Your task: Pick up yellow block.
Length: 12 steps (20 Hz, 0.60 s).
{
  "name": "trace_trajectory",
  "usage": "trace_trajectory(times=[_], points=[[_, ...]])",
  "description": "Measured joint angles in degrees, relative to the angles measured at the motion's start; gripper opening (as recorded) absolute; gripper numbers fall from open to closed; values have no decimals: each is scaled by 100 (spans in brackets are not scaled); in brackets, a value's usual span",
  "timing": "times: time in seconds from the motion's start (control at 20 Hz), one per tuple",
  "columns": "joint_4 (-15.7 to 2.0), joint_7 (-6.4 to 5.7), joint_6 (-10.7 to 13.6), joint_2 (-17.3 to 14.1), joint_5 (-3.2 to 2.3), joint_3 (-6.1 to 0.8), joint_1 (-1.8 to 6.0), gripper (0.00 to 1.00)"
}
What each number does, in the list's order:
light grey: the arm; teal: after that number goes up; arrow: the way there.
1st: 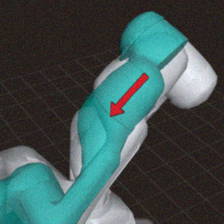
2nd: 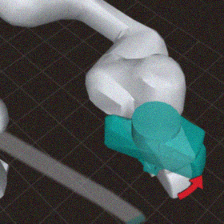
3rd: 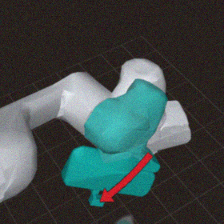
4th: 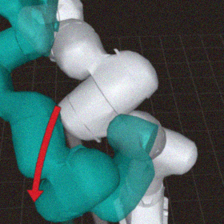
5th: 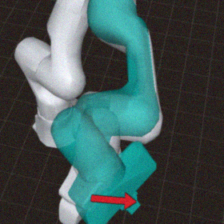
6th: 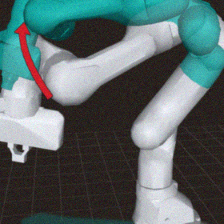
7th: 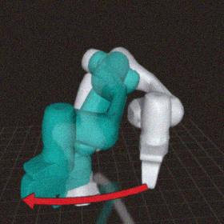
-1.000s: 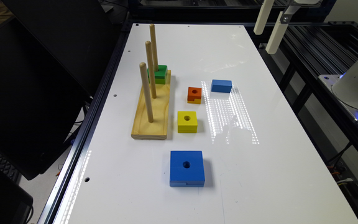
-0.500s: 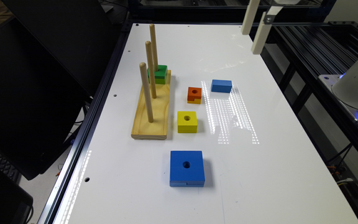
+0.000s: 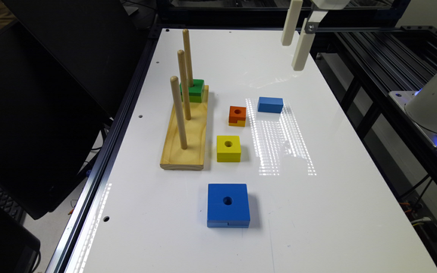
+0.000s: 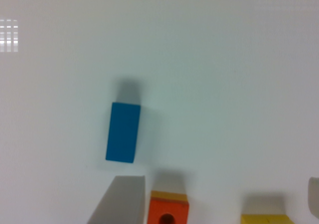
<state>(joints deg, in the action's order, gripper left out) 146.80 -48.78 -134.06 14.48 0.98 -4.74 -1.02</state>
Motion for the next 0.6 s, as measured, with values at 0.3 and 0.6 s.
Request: trace_trajectory(times=[0.3,0.6], points=[[-466,-122,0,-493,0,-122,7,100],[-650,-173,0,-679,0,-172,6,100]])
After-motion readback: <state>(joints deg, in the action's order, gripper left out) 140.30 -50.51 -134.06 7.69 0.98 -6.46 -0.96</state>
